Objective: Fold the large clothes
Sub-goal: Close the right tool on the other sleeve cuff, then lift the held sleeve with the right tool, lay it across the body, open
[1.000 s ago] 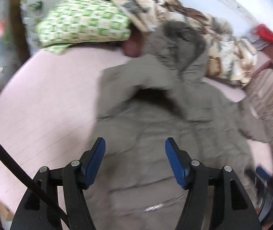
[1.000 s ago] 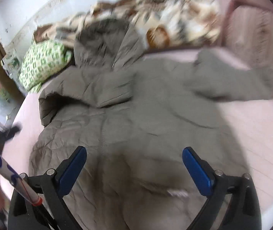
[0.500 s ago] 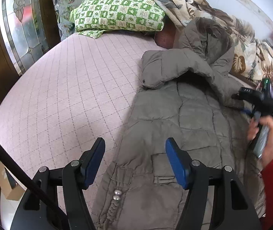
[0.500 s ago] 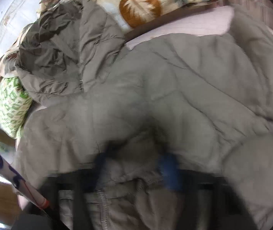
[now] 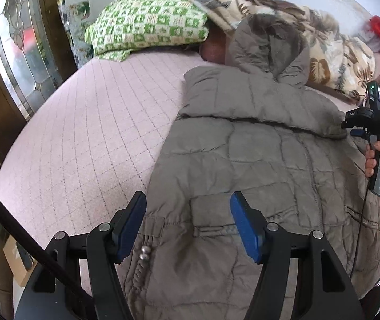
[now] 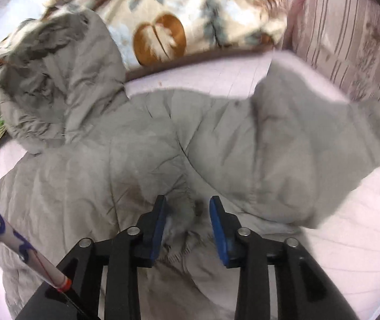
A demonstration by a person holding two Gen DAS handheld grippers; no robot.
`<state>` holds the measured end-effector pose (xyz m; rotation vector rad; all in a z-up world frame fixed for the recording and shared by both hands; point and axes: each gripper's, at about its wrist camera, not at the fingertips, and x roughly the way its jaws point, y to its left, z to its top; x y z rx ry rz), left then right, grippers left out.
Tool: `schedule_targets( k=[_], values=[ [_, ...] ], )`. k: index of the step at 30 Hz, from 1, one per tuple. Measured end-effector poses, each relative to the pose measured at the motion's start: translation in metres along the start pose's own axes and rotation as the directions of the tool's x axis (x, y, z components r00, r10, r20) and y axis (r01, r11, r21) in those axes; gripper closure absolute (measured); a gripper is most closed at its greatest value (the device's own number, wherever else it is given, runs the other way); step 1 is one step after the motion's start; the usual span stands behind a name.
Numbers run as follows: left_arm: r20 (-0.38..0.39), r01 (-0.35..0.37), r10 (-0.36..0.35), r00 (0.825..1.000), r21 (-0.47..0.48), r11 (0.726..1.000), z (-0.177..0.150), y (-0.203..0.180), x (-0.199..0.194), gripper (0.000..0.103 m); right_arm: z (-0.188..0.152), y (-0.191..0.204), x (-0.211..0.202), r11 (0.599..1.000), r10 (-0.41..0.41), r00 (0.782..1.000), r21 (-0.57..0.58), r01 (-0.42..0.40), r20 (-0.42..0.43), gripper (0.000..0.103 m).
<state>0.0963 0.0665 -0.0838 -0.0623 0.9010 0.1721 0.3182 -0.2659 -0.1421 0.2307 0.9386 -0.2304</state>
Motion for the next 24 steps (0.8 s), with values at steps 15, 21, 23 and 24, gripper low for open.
schedule_targets(
  k=[15,21,23,24],
  values=[
    [0.014,0.059,-0.060,0.998,0.073,0.996,-0.022,-0.047,-0.042,0.037,-0.046,-0.106,-0.089,0.983,-0.151,0.977,-0.082,0.165,0.148,0.033],
    [-0.015,0.072,-0.071,0.997,0.098,0.993,-0.022,-0.064,-0.035,0.037,-0.046,-0.236,-0.053,0.970,-0.174,0.983,0.180,0.161,0.057,0.033],
    [-0.034,0.073,-0.070,0.997,0.097,0.993,-0.022,-0.069,-0.027,0.037,-0.048,-0.281,-0.036,0.947,-0.132,0.991,0.297,0.119,0.024,0.036],
    [-0.044,0.076,-0.072,0.996,0.093,0.993,-0.021,-0.071,-0.023,0.037,-0.049,-0.294,-0.031,0.935,-0.117,0.993,0.338,0.104,0.018,0.040]
  ],
)
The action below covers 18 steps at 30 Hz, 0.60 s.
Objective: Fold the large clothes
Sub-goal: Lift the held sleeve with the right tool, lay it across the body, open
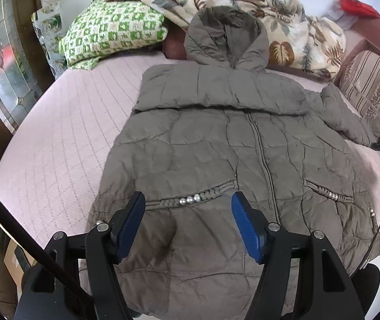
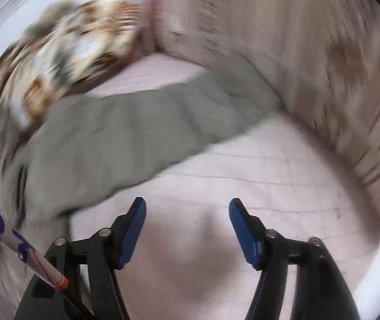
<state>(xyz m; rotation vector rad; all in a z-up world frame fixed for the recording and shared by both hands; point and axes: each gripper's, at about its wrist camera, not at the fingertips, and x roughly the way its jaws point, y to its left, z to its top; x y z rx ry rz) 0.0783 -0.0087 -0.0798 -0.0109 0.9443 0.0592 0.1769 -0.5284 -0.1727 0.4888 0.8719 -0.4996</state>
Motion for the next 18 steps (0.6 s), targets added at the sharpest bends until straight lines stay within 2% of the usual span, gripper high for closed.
schedule_targets(
  k=[2,5,9,14,16,17,18],
  values=[
    [-0.020,0.007,-0.007,1.000,-0.006,1.000,0.003,-0.004,0.010,0.037,0.013,-0.037,0.022,0.989,0.051,0.999,0.143,-0.047,-0.020,0.041],
    [-0.038,0.000,-0.001,0.999,-0.009,1.000,0.006,-0.008,0.022,0.037,0.032,-0.071,0.046,0.954,0.095,0.995,0.284,-0.091,0.000,0.041],
    [-0.073,-0.016,0.016,0.997,-0.002,1.000,0.012,-0.016,0.039,0.037,0.064,-0.084,0.063,0.932,0.090,0.994,0.345,-0.106,0.062,0.041],
    [-0.096,-0.034,0.034,0.995,0.007,0.999,0.012,-0.023,0.054,0.037,0.093,-0.074,0.082,0.942,0.007,0.996,0.334,-0.035,0.086,0.040],
    [-0.108,-0.044,0.045,0.993,0.018,0.999,0.011,-0.025,0.060,0.037,0.100,-0.068,0.086,0.953,-0.040,0.996,0.303,0.015,0.076,0.049],
    [-0.112,-0.046,0.048,0.993,0.021,0.999,0.011,-0.026,0.061,0.037,0.102,-0.065,0.084,0.957,-0.059,0.996,0.287,0.036,0.071,0.071],
    [-0.112,-0.047,0.050,0.992,0.024,0.999,0.011,-0.026,0.062,0.037,0.103,-0.067,0.082,0.960,-0.057,0.996,0.276,0.036,0.067,0.083]
  ],
)
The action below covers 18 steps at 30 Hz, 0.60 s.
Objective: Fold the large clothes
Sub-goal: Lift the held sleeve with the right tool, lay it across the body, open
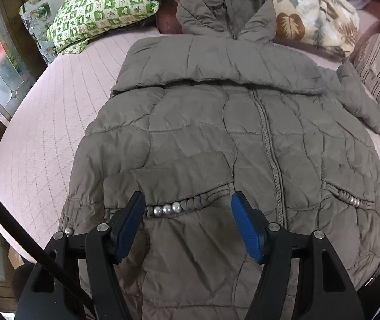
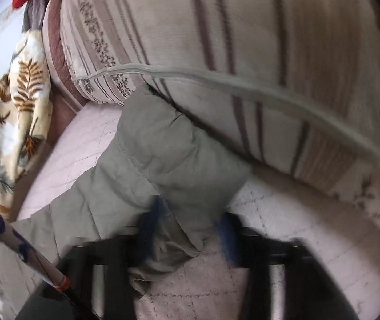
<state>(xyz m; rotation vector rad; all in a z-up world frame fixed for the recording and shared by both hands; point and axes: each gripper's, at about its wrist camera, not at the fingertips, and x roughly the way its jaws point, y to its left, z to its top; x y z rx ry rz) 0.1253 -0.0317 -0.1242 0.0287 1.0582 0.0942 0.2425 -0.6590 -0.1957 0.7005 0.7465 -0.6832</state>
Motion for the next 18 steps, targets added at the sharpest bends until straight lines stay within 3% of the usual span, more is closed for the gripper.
schedule_targets(
  k=[5,10,15,18],
  values=[
    [0.021,0.003,-0.003,1.000,0.007,1.000,-0.001,0.003,-0.004,0.037,0.007,0.028,-0.056,0.992,0.012,0.997,-0.128,-0.002,0.077,0.088],
    [0.044,0.033,-0.032,0.999,-0.024,0.999,-0.008,0.019,-0.017,0.037,-0.007,0.081,-0.140,0.958,0.132,0.980,-0.272,-0.087,0.151,0.089],
    [0.075,0.073,-0.067,0.995,-0.072,0.995,-0.018,0.041,-0.035,0.037,-0.047,0.151,-0.204,0.890,0.271,0.954,-0.410,-0.199,0.127,0.089],
    [0.086,0.086,-0.078,0.993,-0.096,0.992,-0.025,0.055,-0.043,0.037,-0.091,0.198,-0.232,0.823,0.366,0.930,-0.481,-0.301,0.044,0.089]
  ],
)
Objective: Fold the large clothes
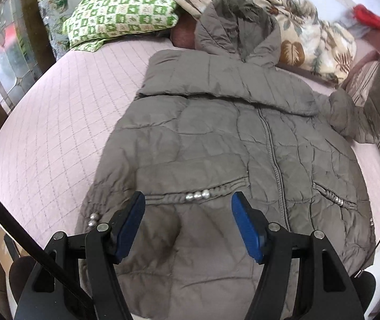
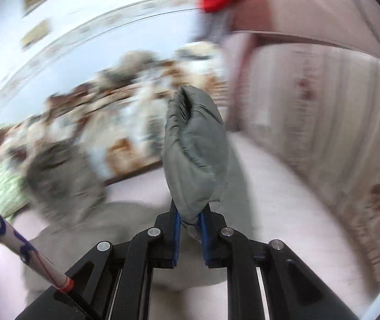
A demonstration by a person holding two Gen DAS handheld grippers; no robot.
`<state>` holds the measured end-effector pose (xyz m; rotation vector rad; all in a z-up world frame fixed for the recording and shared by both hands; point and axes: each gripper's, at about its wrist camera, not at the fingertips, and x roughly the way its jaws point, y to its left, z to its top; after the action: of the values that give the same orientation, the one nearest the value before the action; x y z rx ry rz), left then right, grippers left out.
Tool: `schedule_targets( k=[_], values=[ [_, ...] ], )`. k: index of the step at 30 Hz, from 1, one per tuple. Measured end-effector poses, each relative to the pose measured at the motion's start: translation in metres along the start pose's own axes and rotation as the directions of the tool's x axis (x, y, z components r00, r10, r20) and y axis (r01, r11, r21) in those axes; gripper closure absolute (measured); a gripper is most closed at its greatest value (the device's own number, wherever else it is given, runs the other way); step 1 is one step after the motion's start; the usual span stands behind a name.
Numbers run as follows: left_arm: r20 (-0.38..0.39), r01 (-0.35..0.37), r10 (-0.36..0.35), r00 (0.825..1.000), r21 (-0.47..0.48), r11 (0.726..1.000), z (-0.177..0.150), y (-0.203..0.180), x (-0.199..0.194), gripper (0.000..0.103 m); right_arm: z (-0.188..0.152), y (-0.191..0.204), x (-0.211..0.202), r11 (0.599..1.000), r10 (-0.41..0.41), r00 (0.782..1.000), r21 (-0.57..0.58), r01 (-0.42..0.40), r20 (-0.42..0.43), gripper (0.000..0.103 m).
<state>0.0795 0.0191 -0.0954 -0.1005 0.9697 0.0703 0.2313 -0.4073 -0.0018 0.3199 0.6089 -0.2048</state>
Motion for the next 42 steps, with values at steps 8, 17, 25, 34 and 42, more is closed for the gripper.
schedule_targets(
  k=[8,17,25,34,42],
  values=[
    [0.022,-0.015,0.017,1.000,-0.065,0.998,-0.005,0.041,-0.012,0.037,-0.089,0.161,0.054,0.955,0.256,0.940,-0.089,-0.281,-0.224,0.089],
    [0.064,-0.081,0.090,0.994,-0.136,0.987,0.007,0.087,-0.016,0.037,-0.208,0.291,0.118,0.890,0.285,0.848,-0.205,-0.406,-0.447,0.084],
    [0.078,0.065,-0.051,0.996,-0.186,0.980,0.057,0.103,0.003,0.033,-0.190,0.276,0.066,0.859,0.324,0.877,-0.277,-0.430,-0.356,0.024],
    [0.034,0.244,-0.241,0.970,-0.110,0.964,0.131,0.045,0.070,0.032,-0.175,0.178,0.043,0.918,0.263,0.917,-0.213,-0.333,-0.300,0.024],
    [-0.116,0.320,-0.338,0.934,-0.151,0.935,0.171,-0.007,0.163,0.053,-0.176,0.124,0.038,0.944,0.248,0.926,-0.144,-0.296,-0.284,0.024]
  ],
)
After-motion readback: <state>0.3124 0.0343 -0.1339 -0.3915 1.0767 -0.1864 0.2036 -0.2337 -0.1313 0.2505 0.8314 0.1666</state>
